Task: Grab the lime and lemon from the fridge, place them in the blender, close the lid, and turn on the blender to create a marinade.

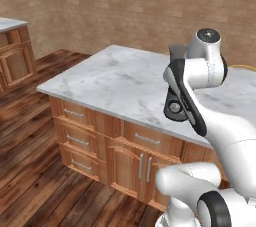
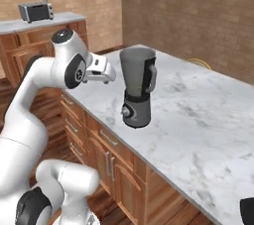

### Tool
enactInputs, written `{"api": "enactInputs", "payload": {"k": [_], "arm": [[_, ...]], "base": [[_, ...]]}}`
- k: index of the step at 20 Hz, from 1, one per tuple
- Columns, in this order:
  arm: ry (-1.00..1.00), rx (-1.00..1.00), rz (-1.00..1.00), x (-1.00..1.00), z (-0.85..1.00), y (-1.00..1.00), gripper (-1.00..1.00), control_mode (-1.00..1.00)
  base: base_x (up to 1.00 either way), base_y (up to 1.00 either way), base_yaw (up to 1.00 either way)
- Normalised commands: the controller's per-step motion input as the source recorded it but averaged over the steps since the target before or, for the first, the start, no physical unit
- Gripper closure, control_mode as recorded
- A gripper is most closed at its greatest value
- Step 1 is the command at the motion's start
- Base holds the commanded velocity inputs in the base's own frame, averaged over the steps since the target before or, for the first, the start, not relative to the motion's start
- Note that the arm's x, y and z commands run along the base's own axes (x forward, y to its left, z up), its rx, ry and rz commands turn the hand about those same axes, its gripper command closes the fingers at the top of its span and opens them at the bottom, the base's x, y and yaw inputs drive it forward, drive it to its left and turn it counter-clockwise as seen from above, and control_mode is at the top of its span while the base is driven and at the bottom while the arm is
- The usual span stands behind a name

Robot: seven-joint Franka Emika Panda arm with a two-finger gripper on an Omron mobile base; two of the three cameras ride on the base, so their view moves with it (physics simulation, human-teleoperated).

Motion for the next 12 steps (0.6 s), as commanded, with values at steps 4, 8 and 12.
{"api": "enactInputs", "payload": {"k": [4,8,12], "arm": [[0.0,0.0,0.0,0.0,0.0,0.0,-1.0,1.0],[0.0,0.0,0.0,0.0,0.0,0.0,-1.0,1.0],[0.0,0.0,0.0,0.0,0.0,0.0,-1.0,1.0]], "base": [[-1.0,-0.12,0.01],[-1.0,-0.59,-0.17],[-0.77,-0.52,-0.5]]}}
